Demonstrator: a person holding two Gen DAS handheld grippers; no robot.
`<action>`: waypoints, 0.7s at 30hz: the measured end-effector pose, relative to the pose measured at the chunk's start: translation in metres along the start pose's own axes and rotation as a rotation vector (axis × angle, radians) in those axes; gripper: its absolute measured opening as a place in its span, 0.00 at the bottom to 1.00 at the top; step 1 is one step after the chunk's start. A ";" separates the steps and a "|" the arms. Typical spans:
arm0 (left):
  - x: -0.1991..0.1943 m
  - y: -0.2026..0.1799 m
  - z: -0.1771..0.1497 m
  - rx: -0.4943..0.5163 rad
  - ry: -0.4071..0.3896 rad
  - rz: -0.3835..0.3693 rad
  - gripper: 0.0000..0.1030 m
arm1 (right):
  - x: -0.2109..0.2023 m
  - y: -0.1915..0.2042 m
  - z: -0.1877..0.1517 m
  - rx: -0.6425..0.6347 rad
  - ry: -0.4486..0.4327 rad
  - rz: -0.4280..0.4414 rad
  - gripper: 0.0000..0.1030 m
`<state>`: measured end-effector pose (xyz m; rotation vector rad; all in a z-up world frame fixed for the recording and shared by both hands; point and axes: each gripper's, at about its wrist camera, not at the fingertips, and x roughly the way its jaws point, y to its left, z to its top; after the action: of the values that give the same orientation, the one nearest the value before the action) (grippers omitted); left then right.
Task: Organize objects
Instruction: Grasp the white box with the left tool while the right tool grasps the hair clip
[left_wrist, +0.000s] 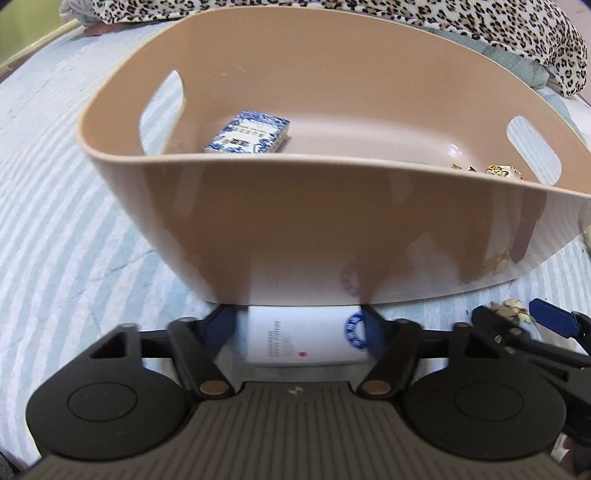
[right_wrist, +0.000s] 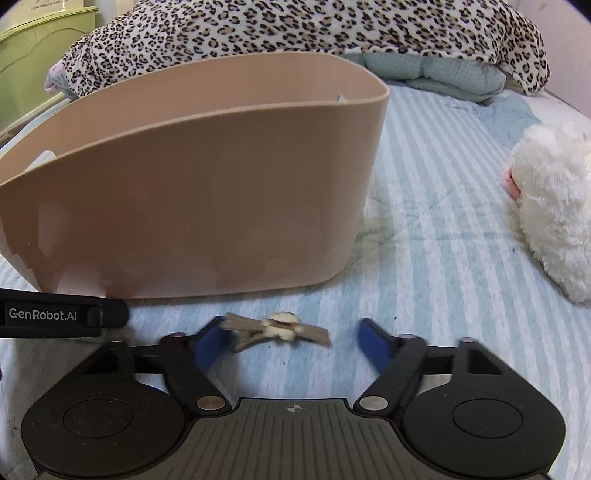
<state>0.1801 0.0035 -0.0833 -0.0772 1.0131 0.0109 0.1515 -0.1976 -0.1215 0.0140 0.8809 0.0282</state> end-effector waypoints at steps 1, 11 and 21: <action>-0.002 0.001 0.000 0.003 -0.003 0.003 0.59 | -0.001 0.000 0.000 -0.003 -0.003 0.000 0.54; -0.020 -0.005 -0.005 0.030 -0.038 -0.001 0.59 | -0.020 0.006 -0.005 -0.058 -0.026 0.002 0.52; -0.081 0.003 -0.006 0.054 -0.161 -0.015 0.59 | -0.083 -0.001 0.006 -0.096 -0.151 0.014 0.52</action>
<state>0.1324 0.0085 -0.0179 -0.0346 0.8511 -0.0237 0.1032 -0.2010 -0.0534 -0.0670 0.7272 0.0816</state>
